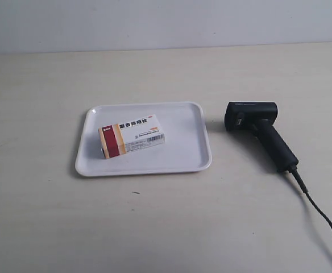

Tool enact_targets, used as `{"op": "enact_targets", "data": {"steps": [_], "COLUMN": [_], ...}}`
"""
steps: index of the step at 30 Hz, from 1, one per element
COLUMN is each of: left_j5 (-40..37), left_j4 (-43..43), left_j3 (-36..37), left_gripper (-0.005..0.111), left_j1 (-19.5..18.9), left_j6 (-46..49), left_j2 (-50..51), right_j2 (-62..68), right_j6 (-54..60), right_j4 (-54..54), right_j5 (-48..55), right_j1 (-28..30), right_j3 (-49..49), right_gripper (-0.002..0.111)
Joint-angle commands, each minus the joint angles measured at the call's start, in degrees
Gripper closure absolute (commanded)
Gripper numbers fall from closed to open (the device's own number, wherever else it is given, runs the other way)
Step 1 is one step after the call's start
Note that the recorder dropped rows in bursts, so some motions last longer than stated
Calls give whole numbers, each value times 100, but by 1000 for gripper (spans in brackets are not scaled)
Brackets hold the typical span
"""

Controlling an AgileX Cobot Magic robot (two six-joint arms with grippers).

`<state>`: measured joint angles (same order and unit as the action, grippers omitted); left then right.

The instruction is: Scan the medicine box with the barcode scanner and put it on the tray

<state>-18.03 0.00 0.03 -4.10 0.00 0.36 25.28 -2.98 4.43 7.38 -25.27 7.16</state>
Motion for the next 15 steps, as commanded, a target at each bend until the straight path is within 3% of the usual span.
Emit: {"op": "enact_targets", "data": {"steps": [1, 7, 11, 15], "left_j5": [8, 8, 8, 8], "left_j4": [0, 0, 0, 0], "left_j3": [-3, -3, -3, -3], "left_gripper": [104, 104, 104, 104], "left_j1": [9, 9, 9, 9], "left_j6": [-47, -47, -47, -47], "left_j2": [-36, -36, -36, -36], "right_j2": [-58, -388, -1019, -1624], "right_j6": [-307, -751, -751, -751], "right_j4": [18, 18, -26, -40], "right_j5": [-161, -345, -884, -627], "right_j1": [-7, 220, 1232, 2039], "right_j3": [-471, -554, -716, -716], "right_gripper": [108, 108, 108, 108]}}
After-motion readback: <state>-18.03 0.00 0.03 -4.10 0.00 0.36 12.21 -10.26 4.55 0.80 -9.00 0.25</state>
